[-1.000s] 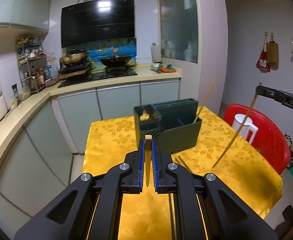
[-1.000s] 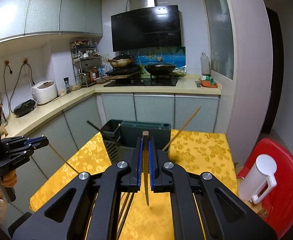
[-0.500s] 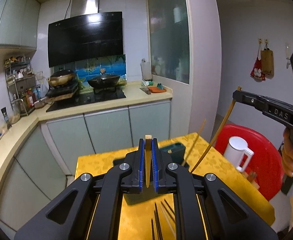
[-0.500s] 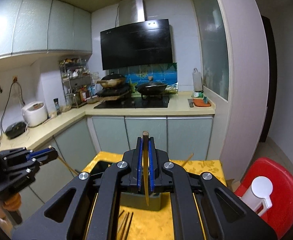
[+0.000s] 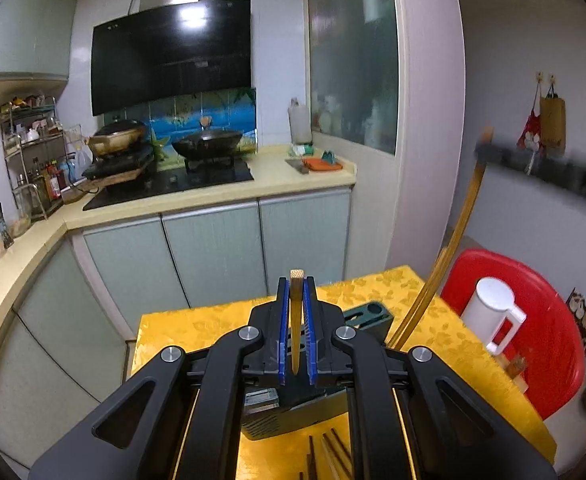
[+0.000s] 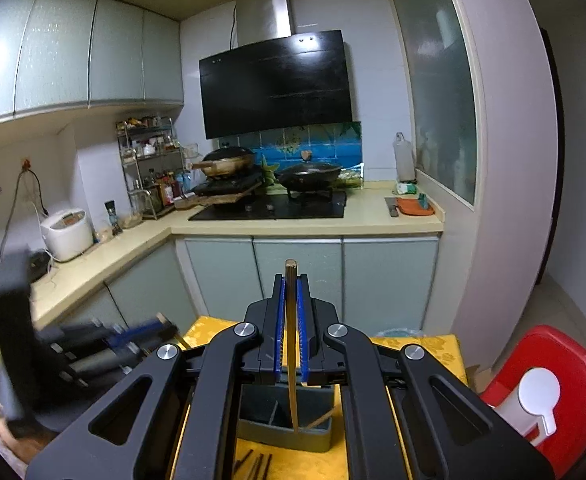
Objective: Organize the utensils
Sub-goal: 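Carry both chopsticks to the green holder and open both grippers over it, then withdraw both open grippers from the holder toward the table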
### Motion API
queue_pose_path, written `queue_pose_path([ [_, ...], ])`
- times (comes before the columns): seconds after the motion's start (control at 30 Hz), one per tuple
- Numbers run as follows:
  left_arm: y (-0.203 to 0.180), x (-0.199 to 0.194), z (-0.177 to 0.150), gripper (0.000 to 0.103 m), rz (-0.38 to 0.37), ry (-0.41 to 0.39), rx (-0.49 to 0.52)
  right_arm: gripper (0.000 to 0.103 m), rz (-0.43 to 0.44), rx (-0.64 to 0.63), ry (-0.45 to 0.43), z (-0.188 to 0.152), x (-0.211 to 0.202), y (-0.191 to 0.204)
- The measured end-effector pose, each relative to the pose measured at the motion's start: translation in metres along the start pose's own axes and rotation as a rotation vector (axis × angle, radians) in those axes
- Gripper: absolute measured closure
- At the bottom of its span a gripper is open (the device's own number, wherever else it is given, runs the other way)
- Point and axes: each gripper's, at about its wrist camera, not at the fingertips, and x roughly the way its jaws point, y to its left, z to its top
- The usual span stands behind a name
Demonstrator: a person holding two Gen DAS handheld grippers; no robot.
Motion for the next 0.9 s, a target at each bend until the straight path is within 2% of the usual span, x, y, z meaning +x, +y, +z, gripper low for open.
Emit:
queue_pose_path([
  [0.13,0.005,0.013,-0.007,0.096,0.000,0.040,-0.004,0.096,0.005,-0.015,-0.008,0.010,0.005,0.002],
  [0.27,0.010,0.025,-0.011,0.096,0.003,0.070,-0.010,0.096,0.009,-0.030,0.032,0.003,0.023,0.004],
  [0.57,0.016,0.043,-0.022,0.096,-0.014,0.127,-0.027,0.096,0.028,-0.010,0.179,-0.041,0.072,0.007],
  [0.63,0.017,0.043,-0.023,0.090,-0.015,0.129,-0.022,0.096,0.036,0.000,0.201,-0.048,0.079,0.007],
  [0.67,0.018,0.042,-0.022,0.079,-0.014,0.126,-0.021,0.093,0.040,-0.001,0.212,-0.050,0.082,0.008],
  [0.7,0.019,0.039,-0.022,0.066,-0.010,0.114,-0.023,0.086,0.040,-0.003,0.215,-0.051,0.082,0.009],
  [0.73,0.019,0.038,-0.021,0.060,-0.007,0.106,-0.026,0.078,0.031,-0.002,0.222,-0.053,0.083,0.010],
  [0.77,0.020,0.035,-0.021,0.055,-0.005,0.095,-0.030,0.056,0.024,0.002,0.222,-0.052,0.083,0.009],
  [0.8,0.022,0.032,-0.020,0.051,-0.004,0.088,-0.035,0.046,0.015,0.009,0.211,-0.052,0.081,0.008],
  [0.9,0.025,0.025,-0.020,0.041,0.007,0.079,-0.045,0.046,0.001,-0.004,0.192,-0.049,0.075,0.008],
])
